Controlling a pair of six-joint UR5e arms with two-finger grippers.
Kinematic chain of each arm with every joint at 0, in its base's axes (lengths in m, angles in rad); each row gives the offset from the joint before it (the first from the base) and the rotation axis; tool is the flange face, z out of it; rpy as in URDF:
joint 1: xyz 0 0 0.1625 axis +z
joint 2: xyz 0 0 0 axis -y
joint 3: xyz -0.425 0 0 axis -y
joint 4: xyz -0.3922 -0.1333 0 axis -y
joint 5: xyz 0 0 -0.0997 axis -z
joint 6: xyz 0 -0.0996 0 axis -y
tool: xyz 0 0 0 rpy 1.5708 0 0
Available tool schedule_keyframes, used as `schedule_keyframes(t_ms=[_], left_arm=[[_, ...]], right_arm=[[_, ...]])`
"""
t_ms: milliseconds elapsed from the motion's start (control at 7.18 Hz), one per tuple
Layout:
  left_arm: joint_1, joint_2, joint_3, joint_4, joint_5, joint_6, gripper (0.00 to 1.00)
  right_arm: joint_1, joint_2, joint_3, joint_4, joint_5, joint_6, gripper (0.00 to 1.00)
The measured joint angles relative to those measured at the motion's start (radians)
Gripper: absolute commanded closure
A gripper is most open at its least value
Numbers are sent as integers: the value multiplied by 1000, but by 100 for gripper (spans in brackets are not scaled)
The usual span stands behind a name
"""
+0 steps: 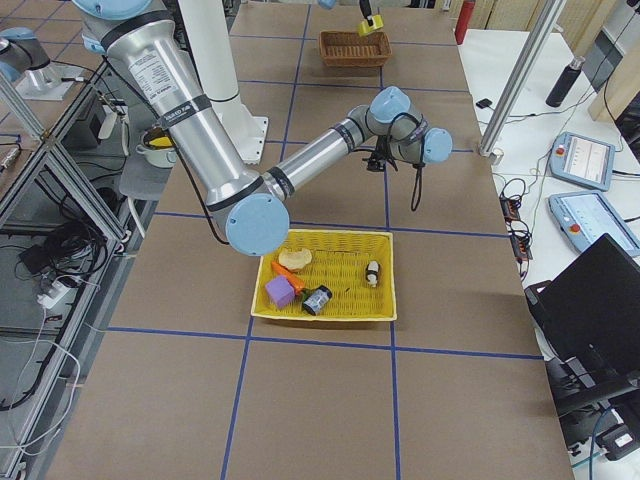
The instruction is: Move tape to another basket
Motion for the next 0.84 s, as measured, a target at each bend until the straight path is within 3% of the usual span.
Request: schedule_keyframes(t_ms=[418,835], left_arm=[[19,62,-2,95,7,130,100],[32,61,-4,163,19,188,100]], right_arm=[[51,-6,-13,76,-176,7,1],[74,-31,-26,321,-390,197,1]])
